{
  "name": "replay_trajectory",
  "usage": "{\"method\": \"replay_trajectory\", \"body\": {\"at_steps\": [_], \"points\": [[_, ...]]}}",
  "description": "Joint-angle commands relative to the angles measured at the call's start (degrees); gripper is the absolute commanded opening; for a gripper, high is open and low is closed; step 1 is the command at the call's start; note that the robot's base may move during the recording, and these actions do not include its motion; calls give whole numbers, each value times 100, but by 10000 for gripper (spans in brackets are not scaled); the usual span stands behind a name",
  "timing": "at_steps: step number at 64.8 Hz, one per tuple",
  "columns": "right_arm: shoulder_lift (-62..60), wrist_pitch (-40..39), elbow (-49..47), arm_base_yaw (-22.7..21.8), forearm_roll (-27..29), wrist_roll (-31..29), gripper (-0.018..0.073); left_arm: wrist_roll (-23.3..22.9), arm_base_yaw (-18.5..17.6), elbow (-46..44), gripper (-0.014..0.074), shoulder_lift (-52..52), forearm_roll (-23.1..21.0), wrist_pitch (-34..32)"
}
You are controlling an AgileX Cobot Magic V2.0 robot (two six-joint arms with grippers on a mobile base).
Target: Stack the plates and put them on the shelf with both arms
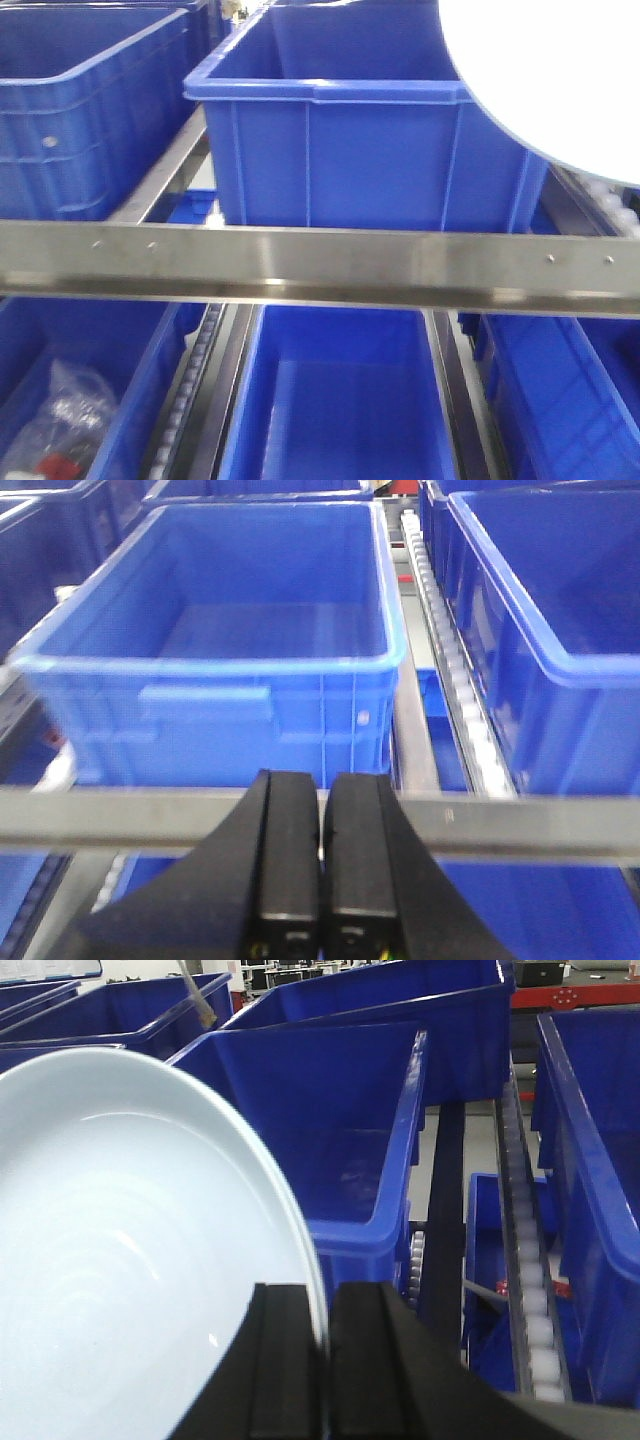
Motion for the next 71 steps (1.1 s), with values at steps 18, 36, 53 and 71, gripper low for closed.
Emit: {"method": "replay_trajectory", "body": {"at_steps": [18,36,53,71], "points": [[15,-594,-192,-13,-26,-5,56,-53,5,-157,82,74,-51,-491],[15,-594,-192,-13,-26,-5,56,-53,5,-157,82,87,-51,-491],[15,-594,-192,-13,-26,-5,56,-53,-15,-157,82,87,-51,-491],[15,-607,-192,-13,-26,-5,56,-53,-15,-157,82,87,-51,-491]]}}
